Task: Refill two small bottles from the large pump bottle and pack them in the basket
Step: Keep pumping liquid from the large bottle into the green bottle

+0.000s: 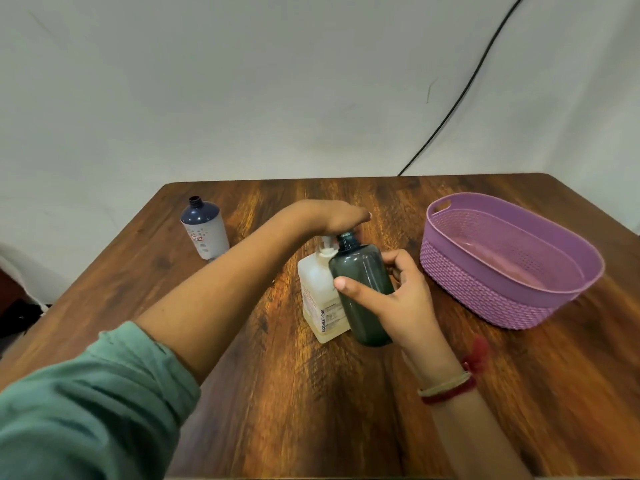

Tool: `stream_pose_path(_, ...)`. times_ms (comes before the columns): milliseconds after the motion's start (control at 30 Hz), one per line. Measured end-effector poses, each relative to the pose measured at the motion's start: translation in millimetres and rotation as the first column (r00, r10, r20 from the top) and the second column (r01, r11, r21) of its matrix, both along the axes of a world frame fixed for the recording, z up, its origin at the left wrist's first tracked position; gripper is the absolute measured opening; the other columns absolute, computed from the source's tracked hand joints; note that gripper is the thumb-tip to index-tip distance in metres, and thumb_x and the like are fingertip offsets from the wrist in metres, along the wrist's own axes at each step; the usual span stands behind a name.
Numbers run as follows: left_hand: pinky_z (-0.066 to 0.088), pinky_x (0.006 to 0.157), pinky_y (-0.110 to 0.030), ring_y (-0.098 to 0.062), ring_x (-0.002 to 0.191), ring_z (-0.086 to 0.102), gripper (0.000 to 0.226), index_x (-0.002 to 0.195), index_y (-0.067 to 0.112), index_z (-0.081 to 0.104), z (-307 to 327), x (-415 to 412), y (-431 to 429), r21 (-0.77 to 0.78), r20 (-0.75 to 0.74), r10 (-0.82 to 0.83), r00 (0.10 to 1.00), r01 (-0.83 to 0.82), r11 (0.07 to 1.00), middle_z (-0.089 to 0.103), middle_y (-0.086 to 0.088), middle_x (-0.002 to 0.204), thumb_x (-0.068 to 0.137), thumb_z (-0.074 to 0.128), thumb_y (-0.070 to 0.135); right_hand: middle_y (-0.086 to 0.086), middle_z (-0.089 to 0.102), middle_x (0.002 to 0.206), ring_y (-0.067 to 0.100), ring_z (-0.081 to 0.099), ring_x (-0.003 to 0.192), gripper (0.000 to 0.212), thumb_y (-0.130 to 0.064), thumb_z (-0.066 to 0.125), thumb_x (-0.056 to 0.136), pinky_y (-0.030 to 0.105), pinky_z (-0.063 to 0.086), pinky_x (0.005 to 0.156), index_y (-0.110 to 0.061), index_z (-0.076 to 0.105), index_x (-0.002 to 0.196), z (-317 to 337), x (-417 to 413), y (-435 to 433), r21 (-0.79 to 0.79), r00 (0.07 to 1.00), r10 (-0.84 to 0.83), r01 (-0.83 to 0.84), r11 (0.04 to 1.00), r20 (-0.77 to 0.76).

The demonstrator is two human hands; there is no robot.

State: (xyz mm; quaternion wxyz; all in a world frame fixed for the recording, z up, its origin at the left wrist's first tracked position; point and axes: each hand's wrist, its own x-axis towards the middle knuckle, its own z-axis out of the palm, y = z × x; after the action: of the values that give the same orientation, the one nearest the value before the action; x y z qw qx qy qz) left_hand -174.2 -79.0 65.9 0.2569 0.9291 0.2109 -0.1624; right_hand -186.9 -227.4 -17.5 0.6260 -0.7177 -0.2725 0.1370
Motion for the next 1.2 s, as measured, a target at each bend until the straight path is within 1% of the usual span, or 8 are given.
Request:
stream_pose_path(67,0.038,0.085,-0.028,-0.017,0.09,0.055,0.052,0.124,0.003,0.058,-6,-1,-1,-0.021,-0.002,0.007,1.0,-0.007,1.0,0.057,-0.013,0.124,0.105,0.019,0.031,-0.01,0.06,0.097,0.004,0.058,0.091,0.062,-0.056,0.082,0.045,0.025,0.049,0.073,-0.028,0.052,0.091,-4,1,1,-0.016,1.0,0.006,-0.005,1.0,0.008)
stream_pose_path(267,0.03,0.109,-0.039,-0.027,0.125,0.047,0.056,0.124,0.002,0.056,-3,4,3,0.016,0.0,-0.014,1.0,0.014,1.0,0.051,-0.015,0.137,0.104,0.018,0.037,-0.009,0.061,0.1,0.005,0.059,0.093,0.061,-0.055,0.082,0.046,0.025,0.05,0.073,-0.028,0.052,0.092,-3,1,-1,0.003,1.0,0.003,-0.003,1.0,-0.006)
stream_pose_path(433,0.035,0.098,-0.038,-0.026,0.111,0.053,0.056,0.097,0.01,0.066,-13,4,10,-0.023,0.093,0.019,0.995,-0.017,1.0,0.058,-0.012,0.128,0.102,0.02,0.041,-0.011,0.062,0.099,0.004,0.059,0.093,0.068,-0.063,0.083,0.041,0.024,0.049,0.072,-0.031,0.053,0.092,-7,5,1,-0.017,1.0,0.002,-0.002,1.0,0.003)
stream_pose_path(667,0.034,0.105,-0.041,-0.031,0.125,0.048,0.052,0.135,0.008,0.048,-4,6,2,-0.012,-0.043,0.008,0.999,-0.009,1.0,0.045,-0.015,0.142,0.103,0.022,0.04,-0.01,0.063,0.097,0.003,0.06,0.091,0.062,-0.057,0.081,0.043,0.025,0.05,0.074,-0.029,0.053,0.091,-7,4,0,-0.012,1.0,0.008,-0.008,1.0,0.01)
stream_pose_path(833,0.035,0.101,-0.038,-0.028,0.119,0.051,0.051,0.126,0.003,0.054,-8,7,6,-0.005,0.008,0.018,1.0,-0.018,1.0,0.052,-0.013,0.135,0.103,0.022,0.037,-0.011,0.062,0.097,0.004,0.06,0.091,0.064,-0.064,0.075,0.041,0.025,0.051,0.074,-0.031,0.052,0.09,-6,5,2,-0.013,1.0,0.003,-0.003,1.0,0.024)
stream_pose_path(967,0.036,0.098,-0.034,-0.028,0.126,0.046,0.046,0.136,0.002,0.045,-8,3,0,-0.008,-0.015,0.042,0.999,-0.042,0.999,0.048,-0.009,0.138,0.105,0.02,0.026,-0.009,0.061,0.099,0.006,0.06,0.093,0.064,-0.063,0.077,0.041,0.027,0.051,0.075,-0.031,0.052,0.09,-8,4,2,-0.019,1.0,-0.003,0.003,1.0,0.022)
stream_pose_path(1067,0.033,0.106,-0.042,-0.031,0.129,0.044,0.053,0.138,0.004,0.044,-1,4,3,-0.014,-0.026,0.012,1.0,-0.013,1.0,0.045,-0.014,0.143,0.103,0.022,0.038,-0.01,0.062,0.098,0.004,0.06,0.092,0.058,-0.054,0.081,0.047,0.025,0.05,0.074,-0.029,0.052,0.091,-2,4,0,-0.002,1.0,0.006,-0.006,1.0,0.006)
stream_pose_path(1200,0.038,0.097,-0.038,-0.029,0.115,0.054,0.053,0.127,0.005,0.054,-3,5,4,-0.01,0.002,-0.001,1.0,0.001,1.0,0.055,-0.014,0.131,0.103,0.021,0.04,-0.009,0.063,0.097,0.002,0.06,0.089,0.063,-0.054,0.085,0.045,0.021,0.046,0.071,-0.026,0.054,0.092,1,4,-1,0.019,1.0,0.013,-0.013,1.0,0.001)
